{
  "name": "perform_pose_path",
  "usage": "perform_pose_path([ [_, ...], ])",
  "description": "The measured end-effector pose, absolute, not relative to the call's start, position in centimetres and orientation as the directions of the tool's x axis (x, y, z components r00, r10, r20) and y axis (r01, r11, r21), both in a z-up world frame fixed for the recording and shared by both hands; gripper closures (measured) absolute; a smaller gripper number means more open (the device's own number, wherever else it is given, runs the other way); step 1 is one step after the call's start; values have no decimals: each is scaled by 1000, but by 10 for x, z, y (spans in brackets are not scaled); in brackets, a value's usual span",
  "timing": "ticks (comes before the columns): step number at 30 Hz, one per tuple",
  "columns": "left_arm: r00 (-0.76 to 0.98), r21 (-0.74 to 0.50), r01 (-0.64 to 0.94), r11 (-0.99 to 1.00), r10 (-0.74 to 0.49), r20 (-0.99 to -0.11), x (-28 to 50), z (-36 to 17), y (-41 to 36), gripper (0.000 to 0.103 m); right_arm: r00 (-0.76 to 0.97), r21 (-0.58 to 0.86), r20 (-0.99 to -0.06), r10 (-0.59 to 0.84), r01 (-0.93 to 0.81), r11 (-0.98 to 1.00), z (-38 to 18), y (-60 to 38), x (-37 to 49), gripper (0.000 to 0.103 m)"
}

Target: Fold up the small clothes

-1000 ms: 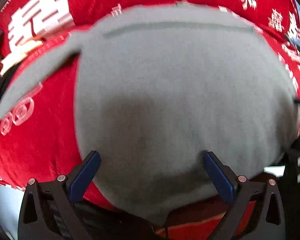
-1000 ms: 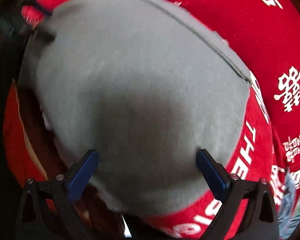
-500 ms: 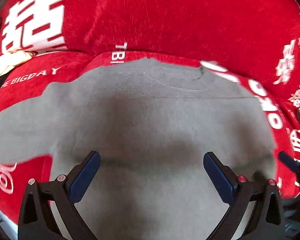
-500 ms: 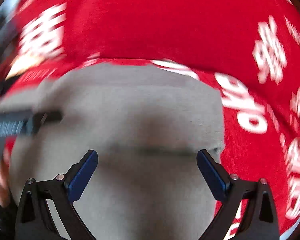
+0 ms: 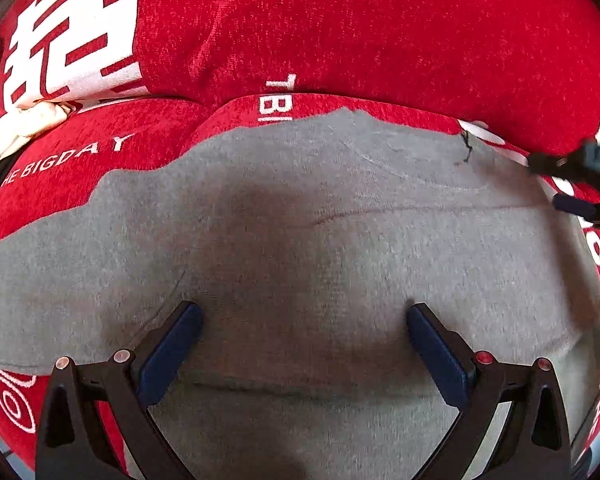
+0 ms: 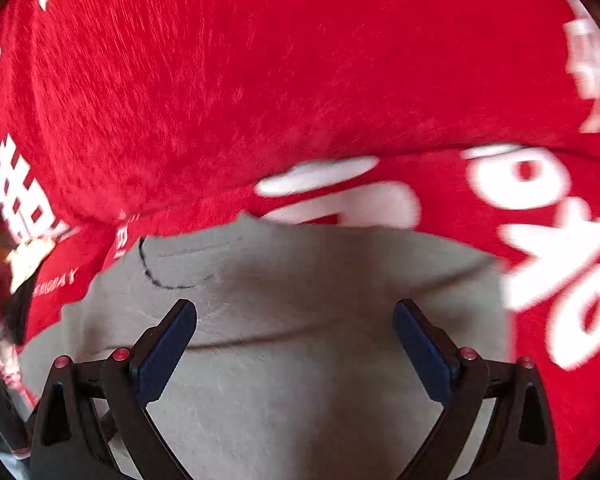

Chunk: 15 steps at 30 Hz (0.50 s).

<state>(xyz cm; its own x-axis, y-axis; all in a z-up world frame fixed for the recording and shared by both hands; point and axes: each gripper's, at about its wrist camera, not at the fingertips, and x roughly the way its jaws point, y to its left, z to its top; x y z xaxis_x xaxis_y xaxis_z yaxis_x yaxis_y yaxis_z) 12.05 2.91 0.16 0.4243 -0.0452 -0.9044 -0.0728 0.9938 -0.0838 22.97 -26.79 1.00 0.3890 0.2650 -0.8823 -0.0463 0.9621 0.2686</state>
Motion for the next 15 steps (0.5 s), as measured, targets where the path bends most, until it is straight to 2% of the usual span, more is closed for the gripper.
perform_pose_path([
  [2,425,-99,-83,992,-55,-904,123,0,35,0,391,141,-910,137,-18,990,-3,-276,243,4],
  [4,419,-132,-83,988,-86,-904,124,-2,42,0,404,108,-910,91,20,994,-7,-292,251,4],
  [8,409,-151,-155,976,-76,-909,122,11,55,0,472,290,-853,222,74,954,17,-317,240,5],
  [12,432,-232,-196,953,-129,-892,120,22,52,0,505,269,-821,266,-68,961,43,-270,183,5],
  [15,412,-144,-135,980,-76,-908,119,15,31,0,505,113,-839,203,-203,973,42,-219,140,5],
])
